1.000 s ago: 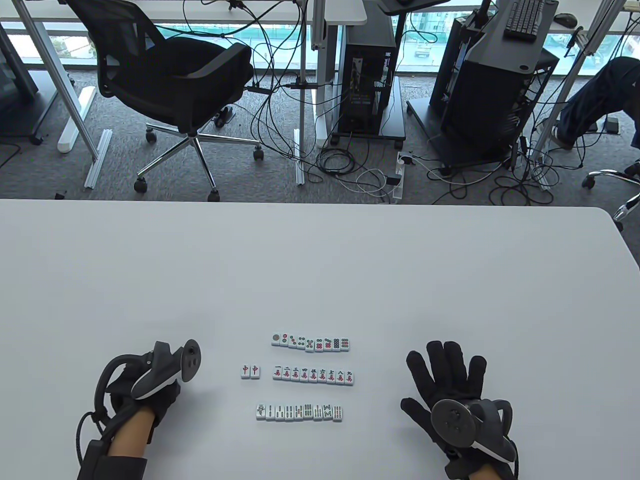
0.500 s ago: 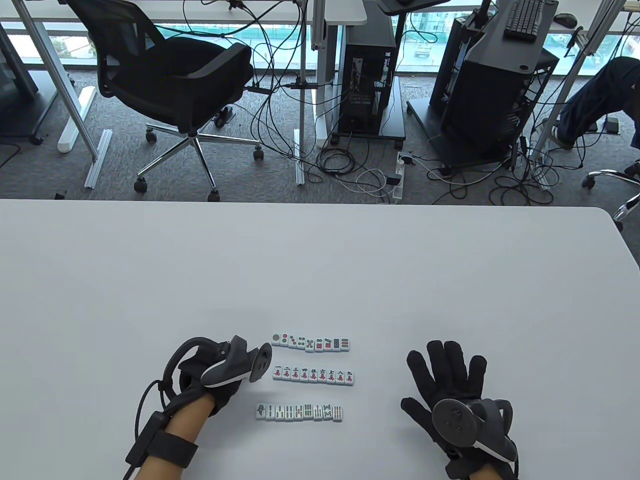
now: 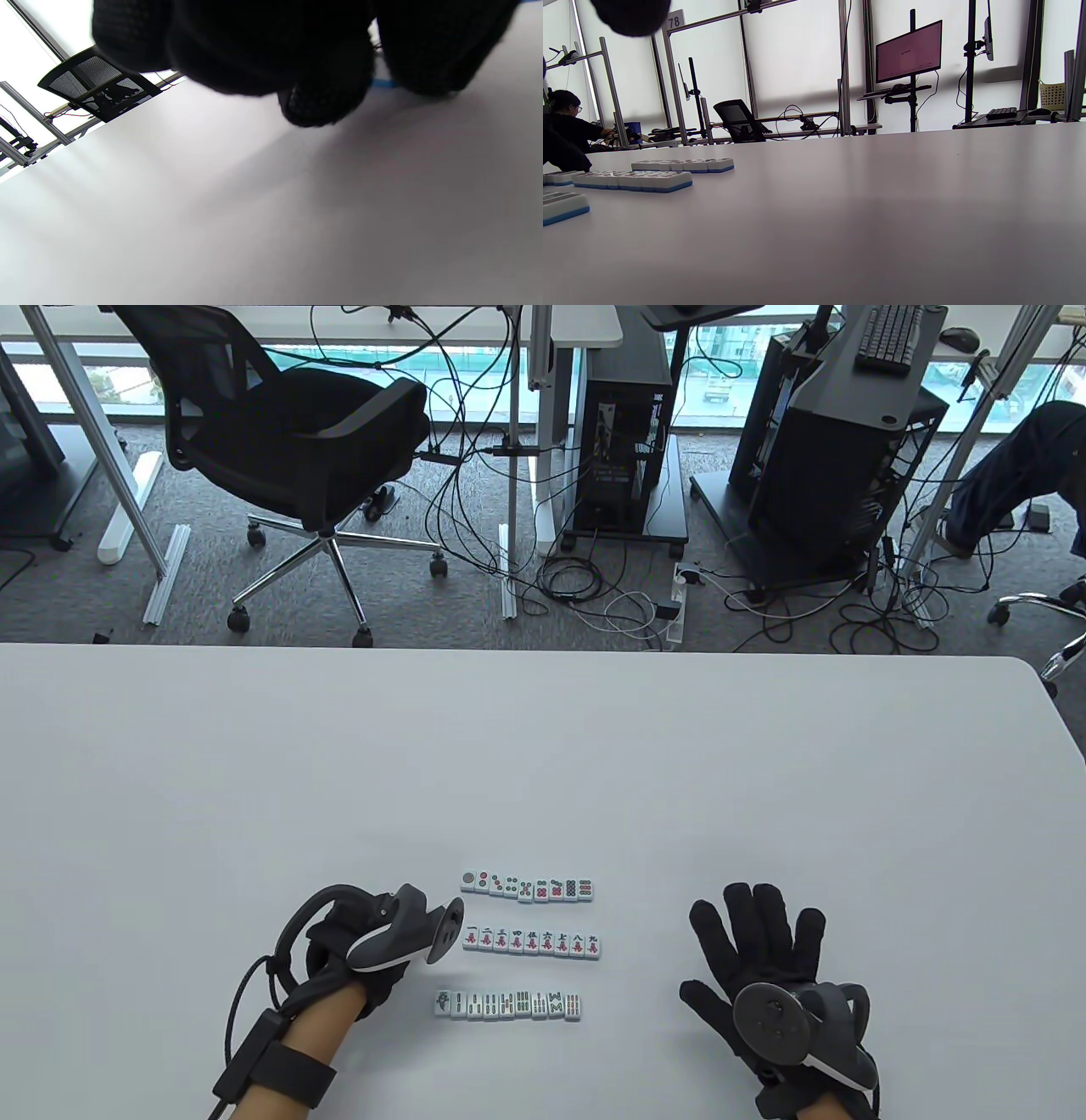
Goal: Mahjong suit sorting
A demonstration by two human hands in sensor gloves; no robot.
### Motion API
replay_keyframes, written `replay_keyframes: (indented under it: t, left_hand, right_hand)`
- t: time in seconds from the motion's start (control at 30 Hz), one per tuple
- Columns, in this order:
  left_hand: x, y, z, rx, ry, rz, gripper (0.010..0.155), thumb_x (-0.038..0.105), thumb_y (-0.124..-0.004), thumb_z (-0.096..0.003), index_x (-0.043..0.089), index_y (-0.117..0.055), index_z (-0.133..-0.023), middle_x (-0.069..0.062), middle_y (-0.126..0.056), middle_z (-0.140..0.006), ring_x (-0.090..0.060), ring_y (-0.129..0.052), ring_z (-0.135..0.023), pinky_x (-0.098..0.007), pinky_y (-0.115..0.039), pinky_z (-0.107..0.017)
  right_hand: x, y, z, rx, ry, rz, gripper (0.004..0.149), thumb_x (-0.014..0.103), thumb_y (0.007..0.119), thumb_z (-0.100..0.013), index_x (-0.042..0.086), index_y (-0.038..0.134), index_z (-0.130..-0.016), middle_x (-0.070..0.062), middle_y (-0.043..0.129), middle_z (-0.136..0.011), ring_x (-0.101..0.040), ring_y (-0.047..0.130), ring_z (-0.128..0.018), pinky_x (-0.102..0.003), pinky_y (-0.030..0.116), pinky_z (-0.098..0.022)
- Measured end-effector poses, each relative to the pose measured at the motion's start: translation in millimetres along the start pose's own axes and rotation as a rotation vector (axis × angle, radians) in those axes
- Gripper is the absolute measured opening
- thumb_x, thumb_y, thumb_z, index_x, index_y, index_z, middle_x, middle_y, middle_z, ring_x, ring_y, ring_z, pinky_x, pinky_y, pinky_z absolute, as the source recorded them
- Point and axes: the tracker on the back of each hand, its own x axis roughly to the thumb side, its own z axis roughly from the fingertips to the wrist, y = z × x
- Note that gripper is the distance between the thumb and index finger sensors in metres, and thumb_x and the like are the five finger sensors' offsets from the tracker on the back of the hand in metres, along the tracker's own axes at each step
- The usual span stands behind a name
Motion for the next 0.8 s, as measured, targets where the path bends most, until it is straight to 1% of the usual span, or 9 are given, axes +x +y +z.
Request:
replay_keyframes:
  t: [0.1, 0.17, 0.23, 0.33, 0.43, 0.5, 0.6, 0.73, 0.8]
  left_hand:
    - [-11, 1, 11, 0.040, 0.032, 0.005, 0.074, 0.054, -0.086, -0.0292, 0.026, -0.070, -0.095, 0.013, -0.099, -0.058, -0.013, -0.102, -0.033, -0.042, -0.085, -0.045]
    - [-21, 3, 21, 0.068, 0.059, 0.004, 0.075, 0.055, -0.085, -0.0292, 0.025, -0.069, -0.096, 0.013, -0.099, -0.057, -0.013, -0.101, -0.032, -0.042, -0.085, -0.045]
    - [-35, 5, 31, 0.080, 0.085, 0.019, 0.076, 0.056, -0.085, -0.0291, 0.026, -0.068, -0.096, 0.012, -0.099, -0.057, -0.013, -0.101, -0.032, -0.042, -0.084, -0.046]
    - [-59, 8, 52, 0.126, 0.131, 0.075, 0.078, 0.059, -0.083, -0.0294, 0.027, -0.066, -0.098, 0.010, -0.098, -0.062, -0.015, -0.101, -0.037, -0.044, -0.083, -0.048]
    - [-82, 12, 72, 0.218, 0.190, 0.117, 0.081, 0.062, -0.080, -0.0294, 0.029, -0.061, -0.101, 0.008, -0.096, -0.072, -0.018, -0.101, -0.049, -0.047, -0.080, -0.053]
    - [-99, 14, 86, 0.315, 0.271, 0.133, 0.084, 0.063, -0.081, -0.0285, 0.030, -0.058, -0.103, 0.008, -0.092, -0.081, -0.019, -0.100, -0.058, -0.046, -0.079, -0.053]
    - [-119, 15, 101, 0.406, 0.352, 0.160, 0.087, 0.066, -0.080, -0.0280, 0.033, -0.053, -0.104, 0.006, -0.083, -0.094, -0.020, -0.095, -0.073, -0.046, -0.077, -0.056]
    - [-140, 10, 119, 0.525, 0.428, 0.239, 0.091, 0.070, -0.076, -0.0282, 0.035, -0.045, -0.107, 0.004, -0.068, -0.107, -0.022, -0.086, -0.085, -0.049, -0.071, -0.063]
    - [-146, 4, 124, 0.561, 0.450, 0.274, 0.093, 0.073, -0.073, -0.0286, 0.036, -0.040, -0.108, 0.002, -0.060, -0.112, -0.025, -0.079, -0.093, -0.051, -0.066, -0.068]
  right_hand:
    - [-1, -1, 0, -0.008, 0.002, 0.004, 0.078, 0.062, 0.058, -0.051, 0.036, 0.012, -0.109, -0.008, 0.005, -0.118, -0.038, -0.001, -0.104, -0.070, 0.007, -0.071]
    - [-1, -1, 0, -0.010, 0.006, 0.004, 0.078, 0.062, 0.058, -0.051, 0.036, 0.012, -0.109, -0.008, 0.005, -0.118, -0.038, -0.001, -0.104, -0.070, 0.007, -0.071]
    - [-2, 0, 0, -0.008, 0.011, 0.012, 0.078, 0.062, 0.058, -0.051, 0.036, 0.012, -0.109, -0.008, 0.005, -0.117, -0.038, -0.001, -0.104, -0.071, 0.007, -0.071]
    - [-3, 1, 0, -0.003, 0.019, 0.023, 0.078, 0.062, 0.058, -0.051, 0.036, 0.012, -0.109, -0.008, 0.005, -0.117, -0.038, -0.001, -0.104, -0.070, 0.007, -0.071]
    - [-5, 1, 0, -0.006, 0.030, 0.022, 0.078, 0.062, 0.058, -0.051, 0.036, 0.012, -0.109, -0.008, 0.005, -0.117, -0.038, -0.001, -0.104, -0.070, 0.007, -0.071]
    - [-7, 1, -1, -0.006, 0.036, 0.026, 0.078, 0.062, 0.058, -0.051, 0.036, 0.012, -0.109, -0.008, 0.004, -0.117, -0.038, -0.001, -0.104, -0.070, 0.007, -0.071]
    - [-7, 2, 0, -0.001, 0.039, 0.039, 0.078, 0.062, 0.058, -0.051, 0.036, 0.011, -0.108, -0.009, 0.004, -0.117, -0.038, -0.001, -0.104, -0.070, 0.007, -0.070]
    - [-3, 5, -1, 0.007, 0.029, 0.059, 0.078, 0.062, 0.058, -0.051, 0.036, 0.011, -0.108, -0.009, 0.004, -0.117, -0.038, -0.001, -0.104, -0.070, 0.007, -0.070]
    - [-2, 5, -1, 0.007, 0.026, 0.071, 0.078, 0.062, 0.058, -0.051, 0.036, 0.011, -0.108, -0.008, 0.004, -0.117, -0.038, -0.002, -0.104, -0.071, 0.007, -0.071]
